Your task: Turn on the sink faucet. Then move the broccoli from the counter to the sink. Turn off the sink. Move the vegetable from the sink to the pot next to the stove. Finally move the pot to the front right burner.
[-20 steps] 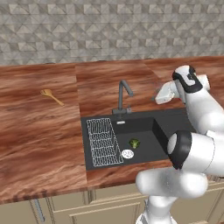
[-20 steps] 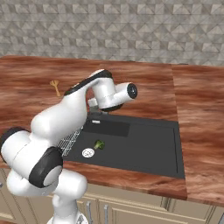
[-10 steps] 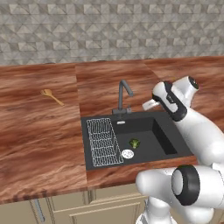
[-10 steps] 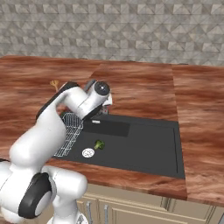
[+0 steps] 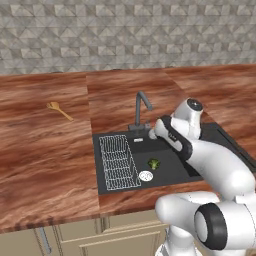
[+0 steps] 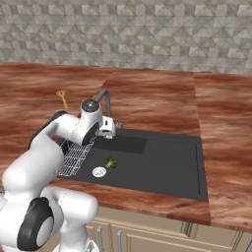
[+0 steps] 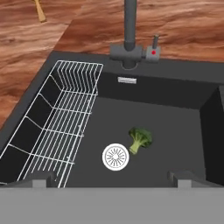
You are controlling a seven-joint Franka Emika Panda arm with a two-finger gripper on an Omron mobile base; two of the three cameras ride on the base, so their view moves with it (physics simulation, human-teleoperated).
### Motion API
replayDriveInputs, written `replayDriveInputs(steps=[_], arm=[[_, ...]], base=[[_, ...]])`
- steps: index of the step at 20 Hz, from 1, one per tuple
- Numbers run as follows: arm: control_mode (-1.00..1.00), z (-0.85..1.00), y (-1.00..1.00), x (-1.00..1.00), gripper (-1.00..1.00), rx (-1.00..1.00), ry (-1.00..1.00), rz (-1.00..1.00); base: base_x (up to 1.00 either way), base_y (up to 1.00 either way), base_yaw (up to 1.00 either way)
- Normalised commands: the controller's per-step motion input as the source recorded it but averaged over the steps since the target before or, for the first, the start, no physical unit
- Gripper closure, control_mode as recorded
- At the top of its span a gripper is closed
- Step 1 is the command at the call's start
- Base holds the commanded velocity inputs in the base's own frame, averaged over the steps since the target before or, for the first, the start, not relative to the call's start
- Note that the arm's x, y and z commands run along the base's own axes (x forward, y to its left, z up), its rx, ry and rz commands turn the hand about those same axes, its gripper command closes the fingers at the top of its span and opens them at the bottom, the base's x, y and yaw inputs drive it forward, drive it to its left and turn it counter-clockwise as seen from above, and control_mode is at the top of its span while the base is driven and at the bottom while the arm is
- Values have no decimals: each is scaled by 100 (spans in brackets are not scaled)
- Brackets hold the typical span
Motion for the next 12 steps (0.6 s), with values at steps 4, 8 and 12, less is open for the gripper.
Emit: replayDriveInputs(steps=[4, 8, 12], arm=[[-100, -55, -1, 0, -100, -1, 7, -9], [-100, -61, -2, 6, -100, 0, 14, -5], [-100, -57, -8, 21, -100, 0, 10, -4]], base=[[0, 0, 0], [0, 0, 0], [0, 0, 0]])
